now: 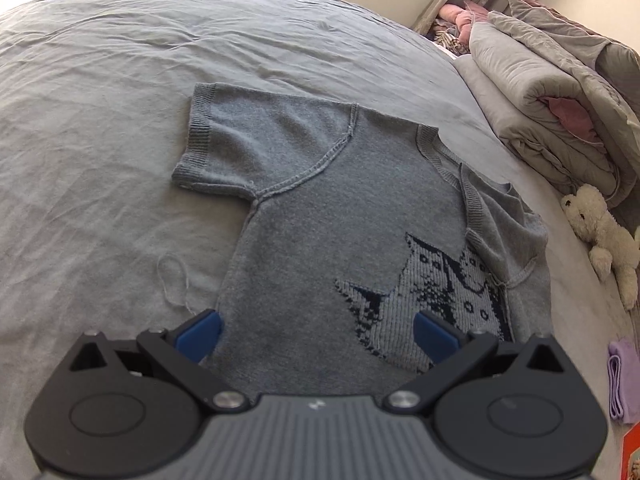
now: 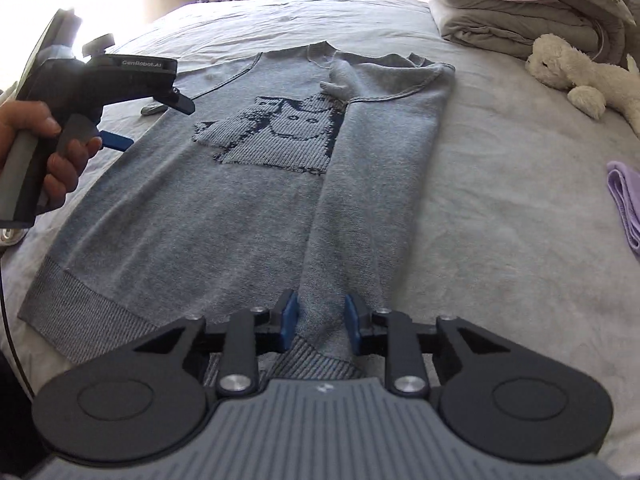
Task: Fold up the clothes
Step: 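Grasp the folded side edge with the right gripper and pull it straight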
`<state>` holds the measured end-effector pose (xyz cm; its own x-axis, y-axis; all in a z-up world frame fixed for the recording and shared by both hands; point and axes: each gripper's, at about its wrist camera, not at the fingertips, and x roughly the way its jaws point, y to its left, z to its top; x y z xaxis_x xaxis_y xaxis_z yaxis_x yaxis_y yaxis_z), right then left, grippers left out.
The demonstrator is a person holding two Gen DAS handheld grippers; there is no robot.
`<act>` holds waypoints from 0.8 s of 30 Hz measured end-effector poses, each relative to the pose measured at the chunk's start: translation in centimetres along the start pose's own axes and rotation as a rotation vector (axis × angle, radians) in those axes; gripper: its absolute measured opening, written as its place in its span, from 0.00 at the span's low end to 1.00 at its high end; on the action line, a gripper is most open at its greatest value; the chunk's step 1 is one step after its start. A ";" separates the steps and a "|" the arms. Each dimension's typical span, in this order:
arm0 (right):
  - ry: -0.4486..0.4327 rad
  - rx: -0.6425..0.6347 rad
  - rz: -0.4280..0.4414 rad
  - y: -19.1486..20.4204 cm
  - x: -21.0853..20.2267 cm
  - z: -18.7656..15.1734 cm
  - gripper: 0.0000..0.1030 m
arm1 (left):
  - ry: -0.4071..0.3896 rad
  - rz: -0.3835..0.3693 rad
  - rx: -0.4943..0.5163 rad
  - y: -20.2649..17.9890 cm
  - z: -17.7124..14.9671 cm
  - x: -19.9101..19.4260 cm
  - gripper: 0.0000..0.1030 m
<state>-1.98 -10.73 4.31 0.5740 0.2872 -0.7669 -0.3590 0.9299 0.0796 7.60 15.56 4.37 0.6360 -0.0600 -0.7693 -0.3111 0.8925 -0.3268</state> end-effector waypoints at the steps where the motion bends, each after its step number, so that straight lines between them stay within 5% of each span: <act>1: -0.002 0.010 -0.017 -0.2 0.1 -0.2 0.10 | -0.003 -0.014 0.030 -0.6 -0.4 -0.2 1.00; 7: -0.033 0.008 -0.061 0.3 -0.6 -0.7 0.09 | -0.009 -0.045 0.104 -1.7 -1.3 -0.7 1.00; 8: -0.035 -0.031 -0.074 1.0 -0.9 -0.8 0.24 | -0.008 -0.045 0.099 -1.7 -1.2 -0.7 1.00; 11: -0.044 -0.144 -0.103 3.2 -1.7 -1.7 0.43 | 0.000 -0.049 0.083 -1.5 -1.2 -0.7 1.00; 15: -0.029 -0.173 -0.155 3.7 -1.3 -3.4 0.41 | 0.006 -0.059 0.101 -1.9 -1.6 -0.7 1.00; 16: -0.029 -0.164 -0.151 3.5 -1.1 -3.7 0.31 | 0.012 -0.066 0.109 -2.1 -1.8 -0.7 1.00; 18: -0.047 -0.058 -0.097 2.2 -1.6 -3.4 0.16 | 0.028 -0.081 0.122 -2.5 -2.2 -0.5 1.00; 20: -0.071 0.107 0.002 0.2 -2.3 -2.7 0.14 | 0.036 -0.090 0.130 -2.8 -2.5 -0.5 1.00; 24: -0.092 0.630 0.374 -6.2 -2.3 -2.9 0.14 | 0.033 -0.094 0.143 -3.1 -2.7 -0.5 1.00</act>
<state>-3.18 -17.77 3.71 0.5655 0.6034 -0.5623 -0.0679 0.7135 0.6973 6.30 11.62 4.30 0.6332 -0.1583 -0.7576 -0.1463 0.9368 -0.3180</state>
